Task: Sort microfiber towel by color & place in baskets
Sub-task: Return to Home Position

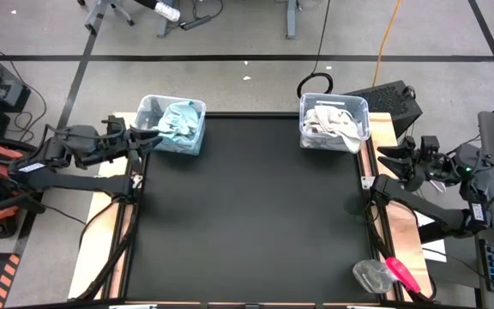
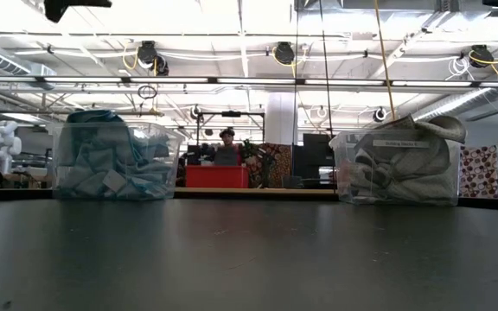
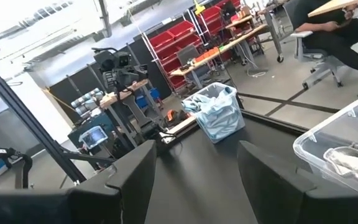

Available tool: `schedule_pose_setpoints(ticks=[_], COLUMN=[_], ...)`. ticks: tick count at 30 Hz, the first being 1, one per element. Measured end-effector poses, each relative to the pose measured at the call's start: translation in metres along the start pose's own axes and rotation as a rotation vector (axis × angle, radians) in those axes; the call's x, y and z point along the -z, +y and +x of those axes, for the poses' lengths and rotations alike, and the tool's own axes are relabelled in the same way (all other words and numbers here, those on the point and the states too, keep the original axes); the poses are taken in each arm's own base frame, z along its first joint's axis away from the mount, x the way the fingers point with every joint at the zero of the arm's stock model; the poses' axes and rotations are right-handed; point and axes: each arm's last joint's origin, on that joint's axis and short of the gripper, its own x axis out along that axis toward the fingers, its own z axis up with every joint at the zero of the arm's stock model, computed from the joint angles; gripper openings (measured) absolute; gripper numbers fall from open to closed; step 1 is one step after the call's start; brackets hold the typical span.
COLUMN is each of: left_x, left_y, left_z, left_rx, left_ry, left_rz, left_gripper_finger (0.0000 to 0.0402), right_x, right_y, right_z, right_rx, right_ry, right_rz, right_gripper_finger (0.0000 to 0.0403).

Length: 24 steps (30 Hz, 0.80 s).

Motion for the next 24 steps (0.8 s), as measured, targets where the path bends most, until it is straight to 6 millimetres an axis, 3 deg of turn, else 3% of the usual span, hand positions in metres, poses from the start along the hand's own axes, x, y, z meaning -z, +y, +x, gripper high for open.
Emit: schedule_pose_setpoints(ticks=[7,24], left_x=[0.027,0.080], left_y=[0.011,0.029], left_z=[-0.001,0.005], left_rx=[0.002,0.034], left_ry=[-0.005,-0.065], left_rz=[-0.052,-0.149], left_gripper_finger=[0.0138,0.0138], right_x=[0.008,0.031], right_y=[-0.004,-0.030], right_z=[0.011,0.065], right_rx=[0.023,-0.087], right_ry=[0.019,-0.044], right_rz=[0.033,0.149], right_gripper_finger=[0.0216,0.0216])
